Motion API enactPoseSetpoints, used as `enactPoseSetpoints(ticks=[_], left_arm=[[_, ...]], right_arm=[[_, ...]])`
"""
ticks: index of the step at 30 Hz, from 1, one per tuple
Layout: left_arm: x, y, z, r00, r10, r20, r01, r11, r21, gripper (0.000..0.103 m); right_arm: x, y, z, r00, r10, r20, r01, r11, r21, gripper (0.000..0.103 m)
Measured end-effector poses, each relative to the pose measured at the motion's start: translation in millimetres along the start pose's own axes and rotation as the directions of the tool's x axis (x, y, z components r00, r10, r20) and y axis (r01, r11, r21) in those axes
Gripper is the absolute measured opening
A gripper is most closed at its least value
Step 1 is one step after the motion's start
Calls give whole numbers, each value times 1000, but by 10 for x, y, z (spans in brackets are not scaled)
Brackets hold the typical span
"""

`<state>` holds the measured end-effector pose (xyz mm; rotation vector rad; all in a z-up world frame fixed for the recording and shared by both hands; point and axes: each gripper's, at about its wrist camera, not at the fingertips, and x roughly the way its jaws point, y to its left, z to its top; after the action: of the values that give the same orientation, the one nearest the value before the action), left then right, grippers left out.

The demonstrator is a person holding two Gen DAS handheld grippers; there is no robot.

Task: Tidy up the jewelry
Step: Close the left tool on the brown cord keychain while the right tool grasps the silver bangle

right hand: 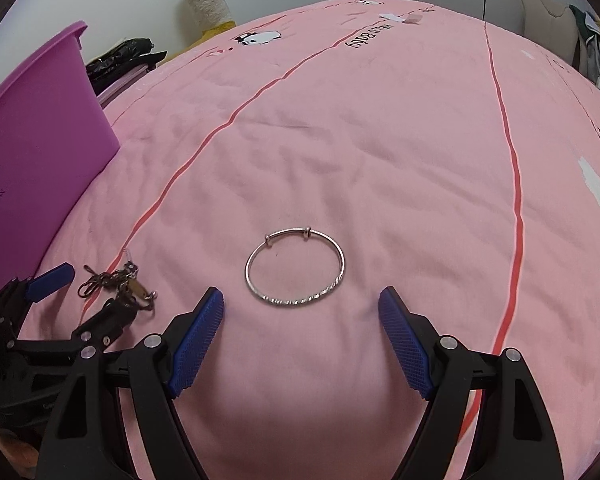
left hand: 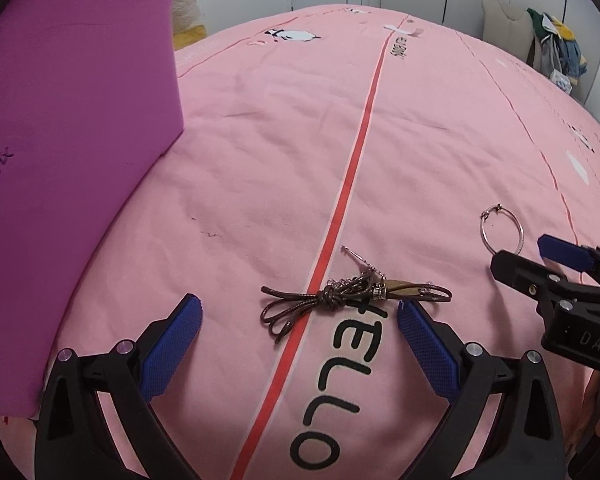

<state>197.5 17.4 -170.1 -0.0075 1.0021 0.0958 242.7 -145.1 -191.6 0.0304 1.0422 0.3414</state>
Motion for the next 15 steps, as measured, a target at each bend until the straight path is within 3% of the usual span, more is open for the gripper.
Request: enactPoseSetpoints(ticks=[15], left_arm=[[231,24,135,1000,-15,13,15,1000,-7,98]], right_arm=[[184,20,109,998,-56,19,57,997,-54,79]])
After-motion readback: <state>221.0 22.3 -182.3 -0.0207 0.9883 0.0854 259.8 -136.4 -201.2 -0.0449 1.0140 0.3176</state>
